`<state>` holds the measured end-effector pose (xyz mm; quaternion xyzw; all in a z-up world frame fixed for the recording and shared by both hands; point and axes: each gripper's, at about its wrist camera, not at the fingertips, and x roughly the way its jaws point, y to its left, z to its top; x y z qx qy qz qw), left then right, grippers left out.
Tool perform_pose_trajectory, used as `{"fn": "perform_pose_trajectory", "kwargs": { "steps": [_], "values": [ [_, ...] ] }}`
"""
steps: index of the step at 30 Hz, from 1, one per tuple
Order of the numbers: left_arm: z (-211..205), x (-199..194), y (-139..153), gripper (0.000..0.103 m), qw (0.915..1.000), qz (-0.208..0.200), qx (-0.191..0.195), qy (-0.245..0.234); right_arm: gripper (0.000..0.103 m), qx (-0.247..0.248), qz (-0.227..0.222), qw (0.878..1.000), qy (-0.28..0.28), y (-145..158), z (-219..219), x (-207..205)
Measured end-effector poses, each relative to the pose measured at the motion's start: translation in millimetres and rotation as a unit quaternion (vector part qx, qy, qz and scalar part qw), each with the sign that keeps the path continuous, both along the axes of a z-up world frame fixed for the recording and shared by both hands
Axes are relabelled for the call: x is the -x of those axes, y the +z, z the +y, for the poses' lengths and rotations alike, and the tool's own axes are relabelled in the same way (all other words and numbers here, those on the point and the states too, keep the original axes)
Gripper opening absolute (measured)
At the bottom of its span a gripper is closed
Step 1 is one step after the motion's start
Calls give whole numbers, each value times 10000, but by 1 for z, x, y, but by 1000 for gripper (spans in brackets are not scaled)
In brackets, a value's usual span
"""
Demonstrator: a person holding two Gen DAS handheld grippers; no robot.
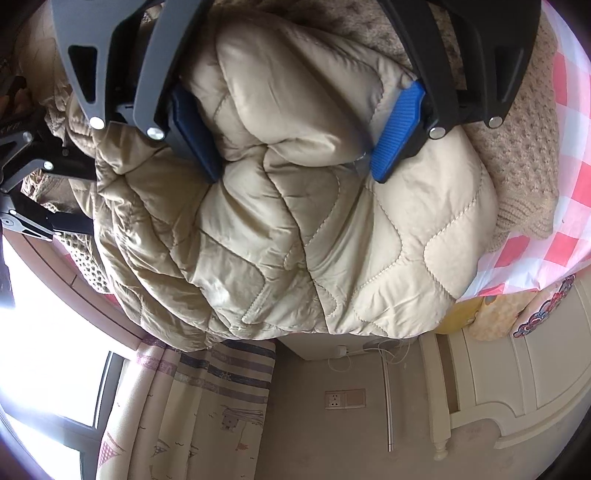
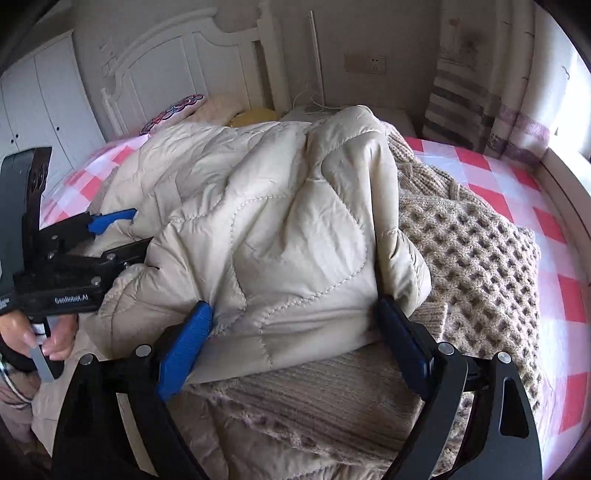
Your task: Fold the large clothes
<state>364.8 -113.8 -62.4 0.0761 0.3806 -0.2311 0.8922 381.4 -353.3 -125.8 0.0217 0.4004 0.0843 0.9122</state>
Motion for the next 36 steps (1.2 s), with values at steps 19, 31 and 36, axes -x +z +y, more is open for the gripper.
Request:
{"fn": "perform_pose_trajectory", "kwargs": {
  "steps": [19, 31, 36],
  "values": [
    [38, -91, 9, 92, 9929, 454, -347, 1045, 73, 260, -224, 9994, -45, 40, -8, -78],
    [63, -92, -9, 98, 9913, 438, 295, 1208, 73, -778, 93, 9959, -452, 5, -54, -84],
    [82, -52, 25, 96, 9797, -328, 310, 1952, 75, -675, -434, 9913, -1046, 41, -44, -32]
  ]
}}
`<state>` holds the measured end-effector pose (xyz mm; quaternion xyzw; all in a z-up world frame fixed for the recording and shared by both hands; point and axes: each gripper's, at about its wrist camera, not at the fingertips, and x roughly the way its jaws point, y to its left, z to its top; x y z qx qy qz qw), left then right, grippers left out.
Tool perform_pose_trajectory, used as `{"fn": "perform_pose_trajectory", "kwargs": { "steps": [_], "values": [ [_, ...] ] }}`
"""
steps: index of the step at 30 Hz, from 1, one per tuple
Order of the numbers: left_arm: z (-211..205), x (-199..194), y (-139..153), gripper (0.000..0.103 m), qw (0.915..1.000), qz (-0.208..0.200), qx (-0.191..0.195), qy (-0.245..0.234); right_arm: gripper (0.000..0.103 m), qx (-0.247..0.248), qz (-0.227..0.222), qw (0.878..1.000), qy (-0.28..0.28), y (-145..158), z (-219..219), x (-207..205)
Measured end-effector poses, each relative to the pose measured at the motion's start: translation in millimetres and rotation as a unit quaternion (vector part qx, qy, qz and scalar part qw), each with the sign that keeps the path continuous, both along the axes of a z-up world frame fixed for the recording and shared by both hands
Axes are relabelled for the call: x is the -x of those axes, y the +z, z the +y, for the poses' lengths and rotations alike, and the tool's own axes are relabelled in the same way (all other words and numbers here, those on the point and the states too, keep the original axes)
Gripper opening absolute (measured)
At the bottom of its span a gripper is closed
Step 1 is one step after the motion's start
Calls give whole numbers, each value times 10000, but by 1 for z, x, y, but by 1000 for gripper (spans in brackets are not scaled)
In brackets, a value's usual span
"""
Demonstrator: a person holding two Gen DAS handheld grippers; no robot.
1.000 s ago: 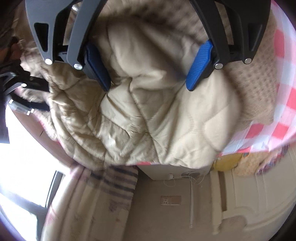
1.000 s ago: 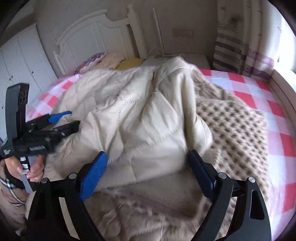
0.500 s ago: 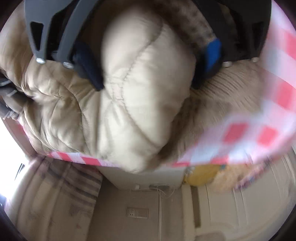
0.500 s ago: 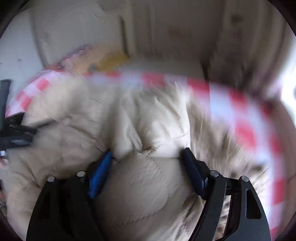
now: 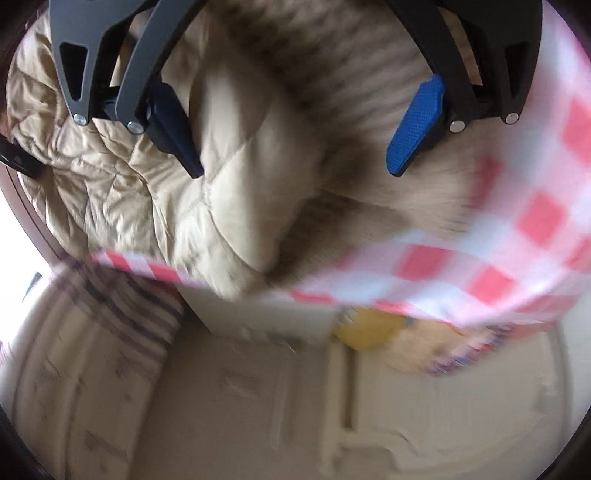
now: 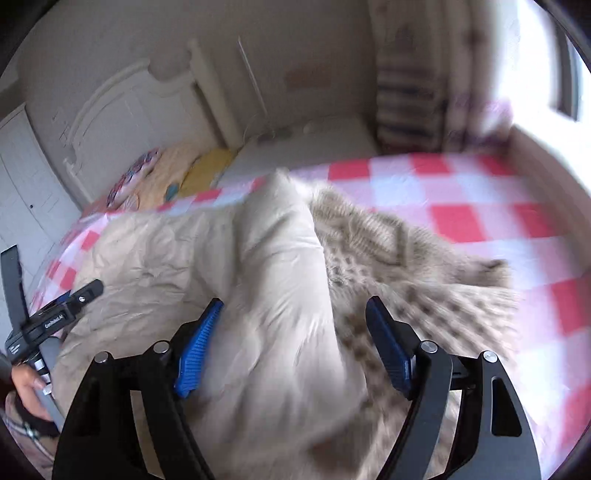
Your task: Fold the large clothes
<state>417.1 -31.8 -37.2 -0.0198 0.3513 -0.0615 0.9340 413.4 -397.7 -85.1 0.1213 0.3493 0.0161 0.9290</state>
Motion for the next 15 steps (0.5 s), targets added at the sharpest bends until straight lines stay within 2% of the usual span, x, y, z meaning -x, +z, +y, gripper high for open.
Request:
{"fn": "perform_pose_trajectory", "kwargs": {
  "steps": [2, 4, 5, 7, 8, 9, 10, 11, 12, 15],
  "values": [
    [-4, 29, 19, 97, 9986, -479, -186, 114, 79, 211, -445, 9987, 107, 20, 16, 26],
    [-16, 54, 29, 97, 9969, -744, -218, -102, 81, 472, -780, 9949, 426, 31, 38, 46],
    [-23, 61, 30, 98, 9963, -786, -269, -225, 86, 602, -849, 9928, 598, 31, 48, 51],
    [-51, 71, 15, 99, 9930, -697, -775, -557, 87, 1011, -599, 9895, 836, 18, 67, 49],
    [-63, 70, 1, 99, 9899, -565, -1148, -613, 87, 1223, -194, 9888, 835, 1, 72, 40],
    [-71, 67, -13, 100, 9878, -378, -1365, -647, 88, 1408, 248, 9866, 786, -21, 73, 32],
    [-75, 56, -28, 101, 9867, 93, -1435, -756, 91, 1169, 388, 9894, 769, -42, 65, 26],
    [-64, 49, -25, 101, 9916, 220, -1039, -743, 91, 819, 356, 9931, 766, -40, 55, 26],
    [-55, 43, -23, 101, 9943, 265, -800, -654, 90, 660, 299, 9948, 713, -35, 48, 29],
    [-43, 31, -27, 101, 9962, 472, -425, -594, 91, 739, 250, 9946, 691, -36, 45, 37]
  ]
}}
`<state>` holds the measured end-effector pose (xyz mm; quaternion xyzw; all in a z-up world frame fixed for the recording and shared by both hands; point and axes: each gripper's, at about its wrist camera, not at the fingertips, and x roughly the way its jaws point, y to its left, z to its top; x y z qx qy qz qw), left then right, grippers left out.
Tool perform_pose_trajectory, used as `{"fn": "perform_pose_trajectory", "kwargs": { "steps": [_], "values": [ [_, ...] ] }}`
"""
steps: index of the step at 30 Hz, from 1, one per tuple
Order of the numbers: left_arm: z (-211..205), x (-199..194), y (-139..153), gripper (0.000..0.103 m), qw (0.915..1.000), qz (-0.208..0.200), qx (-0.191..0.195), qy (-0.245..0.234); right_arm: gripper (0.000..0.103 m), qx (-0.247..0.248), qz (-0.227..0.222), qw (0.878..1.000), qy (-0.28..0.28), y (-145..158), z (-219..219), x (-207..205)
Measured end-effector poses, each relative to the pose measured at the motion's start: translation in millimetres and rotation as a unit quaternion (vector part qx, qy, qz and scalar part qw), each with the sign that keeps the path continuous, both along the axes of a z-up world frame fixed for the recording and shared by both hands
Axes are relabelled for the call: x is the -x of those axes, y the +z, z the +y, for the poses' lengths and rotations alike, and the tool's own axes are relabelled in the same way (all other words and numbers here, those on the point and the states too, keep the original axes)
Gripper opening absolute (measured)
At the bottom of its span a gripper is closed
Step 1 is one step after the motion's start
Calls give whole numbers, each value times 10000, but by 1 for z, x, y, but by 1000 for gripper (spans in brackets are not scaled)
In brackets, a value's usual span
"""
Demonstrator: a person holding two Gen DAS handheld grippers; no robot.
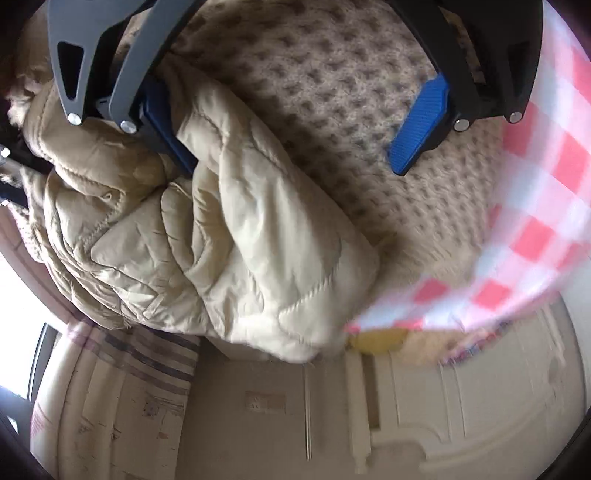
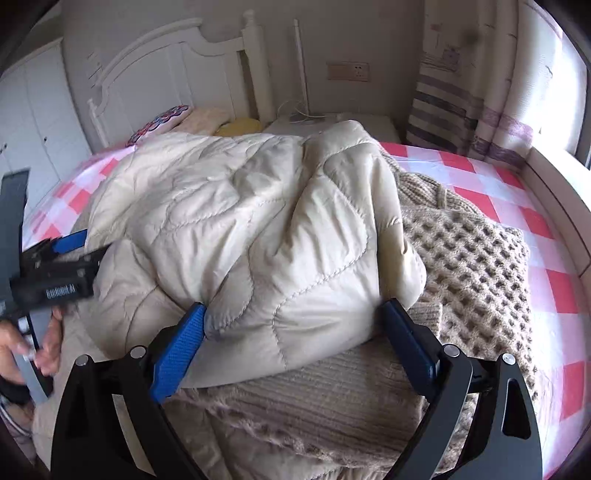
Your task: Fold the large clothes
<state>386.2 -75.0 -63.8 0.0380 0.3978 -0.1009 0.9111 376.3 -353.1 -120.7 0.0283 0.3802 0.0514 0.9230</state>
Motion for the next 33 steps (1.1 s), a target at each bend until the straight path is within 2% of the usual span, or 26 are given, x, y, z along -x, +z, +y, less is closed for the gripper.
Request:
{"fn": "perform_pose_trajectory", "kwargs": {
  "steps": [3, 6, 8, 11, 13, 14, 15, 17, 20, 23, 26, 29, 33],
  "values": [
    [-6, -4, 2, 101, 9999, -73, -126, 24, 90, -171, -53, 9998, -126, 3, -6, 8],
    [-8, -7, 1, 101, 9999, -84, -133, 39, 90, -375, -195, 9979, -488, 7, -13, 25],
    [-14, -10, 1, 101, 9999, -89, -135, 62, 90, -420, -430, 9957, -707, 18, -15, 34],
    [-17, -7, -1, 101, 9998, -106, -157, 73, 91, -331, -790, 9945, -607, 31, -7, 46],
    [-15, -7, 0, 101, 9998, -115, -156, 83, 92, -45, -588, 9973, -438, 25, 2, 39],
    [-16, -9, 1, 101, 9998, -114, -159, 81, 93, 157, -131, 9989, -411, 11, 5, 29],
    [-15, -9, 1, 101, 9998, -110, -159, 73, 96, 119, 203, 9989, -395, -4, 3, 21],
    [-10, -2, 0, 101, 9998, -116, -161, 84, 98, -155, 156, 9990, -398, -5, -6, 18],
    [-12, -2, 0, 101, 9998, -116, -156, 85, 98, -102, 142, 9991, -393, -2, -5, 18],
    [-9, 3, 1, 101, 9998, -131, -102, 96, 97, -295, 82, 9984, -483, 7, -10, 32],
    [6, 31, 14, 101, 9993, -291, 110, 200, 97, -585, -46, 9978, -321, 22, -11, 62],
    [29, 78, 30, 101, 9983, -433, 376, 84, 97, -446, -330, 9985, -29, 36, -20, 111],
    [80, 151, 36, 101, 9976, -638, 257, 117, 98, -308, -482, 9984, -5, 36, -47, 182]
  ]
}}
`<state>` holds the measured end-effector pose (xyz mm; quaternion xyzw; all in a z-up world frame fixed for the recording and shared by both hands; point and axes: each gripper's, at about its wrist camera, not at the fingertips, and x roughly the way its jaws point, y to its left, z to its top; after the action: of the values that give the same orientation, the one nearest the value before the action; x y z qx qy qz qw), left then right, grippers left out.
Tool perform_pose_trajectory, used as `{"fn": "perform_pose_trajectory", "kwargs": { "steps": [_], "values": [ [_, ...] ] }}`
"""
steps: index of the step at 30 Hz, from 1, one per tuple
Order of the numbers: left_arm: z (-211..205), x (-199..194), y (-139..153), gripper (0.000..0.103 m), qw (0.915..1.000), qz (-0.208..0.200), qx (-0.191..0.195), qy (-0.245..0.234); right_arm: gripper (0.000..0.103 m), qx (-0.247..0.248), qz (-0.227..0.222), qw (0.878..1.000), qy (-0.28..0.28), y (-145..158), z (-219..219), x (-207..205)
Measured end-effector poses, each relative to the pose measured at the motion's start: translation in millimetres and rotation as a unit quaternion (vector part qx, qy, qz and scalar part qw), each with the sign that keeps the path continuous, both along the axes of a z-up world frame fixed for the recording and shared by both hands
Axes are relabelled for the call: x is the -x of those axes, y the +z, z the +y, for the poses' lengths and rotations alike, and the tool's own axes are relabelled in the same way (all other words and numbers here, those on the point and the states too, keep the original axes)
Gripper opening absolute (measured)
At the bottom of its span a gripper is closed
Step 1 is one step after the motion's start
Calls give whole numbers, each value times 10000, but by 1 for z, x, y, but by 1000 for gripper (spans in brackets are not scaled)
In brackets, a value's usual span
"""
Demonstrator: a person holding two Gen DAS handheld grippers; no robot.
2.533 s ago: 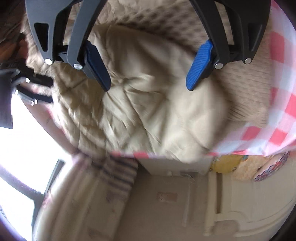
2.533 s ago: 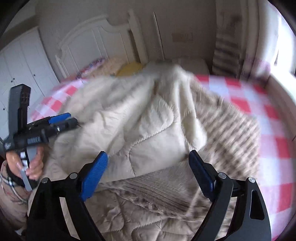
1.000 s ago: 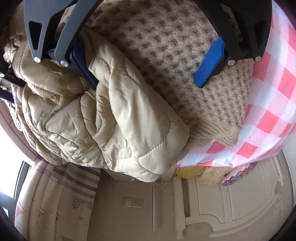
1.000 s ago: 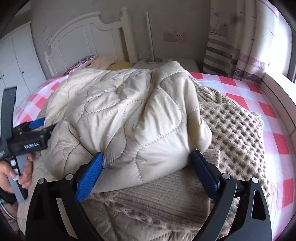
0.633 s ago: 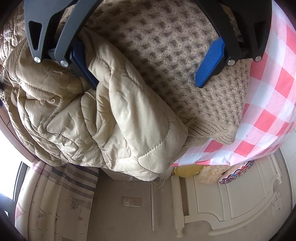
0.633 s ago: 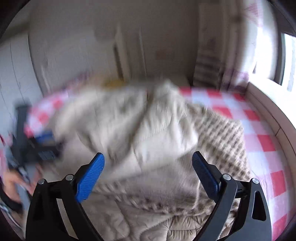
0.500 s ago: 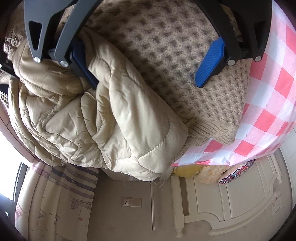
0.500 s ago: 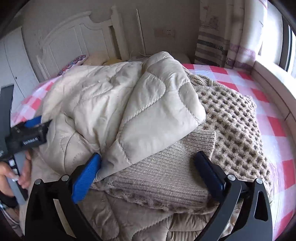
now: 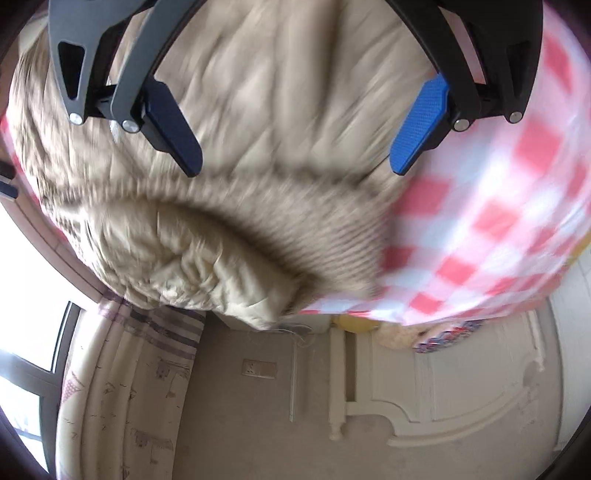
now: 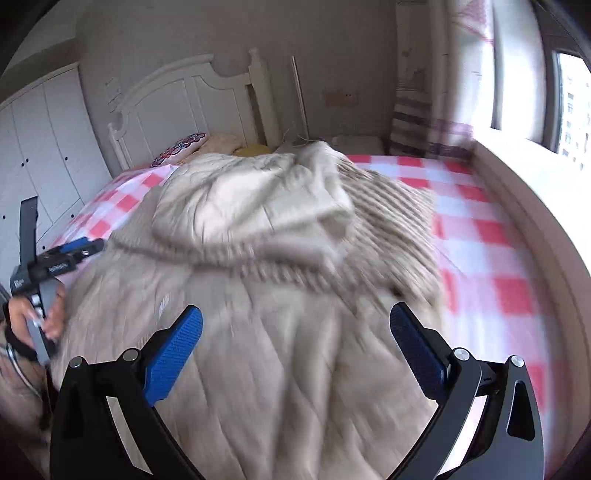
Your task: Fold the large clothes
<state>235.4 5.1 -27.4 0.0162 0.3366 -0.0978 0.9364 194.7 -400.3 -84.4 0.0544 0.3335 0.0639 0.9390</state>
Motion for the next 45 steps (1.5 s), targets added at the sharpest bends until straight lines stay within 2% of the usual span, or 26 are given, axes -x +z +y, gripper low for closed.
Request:
{"fn": "perform_pose_trajectory", "kwargs": {
  "steps": [5, 9, 13, 16, 18, 20, 23, 28, 30, 33, 35, 37, 39, 41, 42, 43, 45],
  "values": [
    [51, 78, -24, 101, 9994, 295, -71, 169, 98, 169, 255, 9992, -243, -31, -34, 89],
    [76, 135, -49, 101, 9985, 405, -81, 370, 97, -255, 447, 9985, -208, -62, -48, 148],
    [83, 171, -67, 101, 9986, 484, 177, 119, 97, -457, 662, 9967, 51, -89, -49, 176],
    [79, 171, -80, 101, 9976, 663, 204, 36, 95, -940, 585, 9938, 48, -100, -53, 172],
    [76, 168, -82, 101, 9968, 720, 343, -32, 86, -1259, 616, 9901, 18, -109, -53, 162],
    [75, 165, -83, 101, 9966, 691, 446, -104, 79, -1349, 640, 9888, 50, -114, -51, 156],
    [77, 159, -87, 101, 9951, 783, 592, -75, 75, -1375, 607, 9886, 0, -116, -49, 149],
    [90, 150, -102, 101, 9863, 1121, 1212, -51, 59, -1494, 530, 9872, -148, -122, -57, 149],
    [95, 150, -106, 101, 9820, 1213, 1444, -42, 58, -1684, 538, 9840, -205, -128, -62, 149],
    [96, 152, -102, 100, 9830, 1095, 1472, -73, 58, -1952, 517, 9791, -242, -132, -65, 147],
    [96, 154, -97, 99, 9840, 975, 1486, -113, 58, -1946, 517, 9793, -219, -132, -64, 145],
    [99, 154, -93, 99, 9819, 888, 1667, -143, 58, -1884, 522, 9805, -215, -132, -62, 144],
    [100, 156, -89, 78, 9791, 830, 1848, -170, 58, -1873, 508, 9808, -206, -132, -61, 144],
    [101, 158, -86, 67, 9806, 796, 1787, -84, 52, -1821, 474, 9820, -158, -131, -60, 144],
    [103, 158, -87, 57, 9811, 792, 1767, 1, 51, -1777, 451, 9830, -135, -130, -59, 145],
    [107, 158, -88, 55, 9795, 791, 1852, 66, 48, -1749, 440, 9835, -122, -129, -57, 145],
    [112, 159, -88, 44, 9761, 825, 2004, 143, 46, -1683, 446, 9847, -81, -127, -54, 146]
  ]
}}
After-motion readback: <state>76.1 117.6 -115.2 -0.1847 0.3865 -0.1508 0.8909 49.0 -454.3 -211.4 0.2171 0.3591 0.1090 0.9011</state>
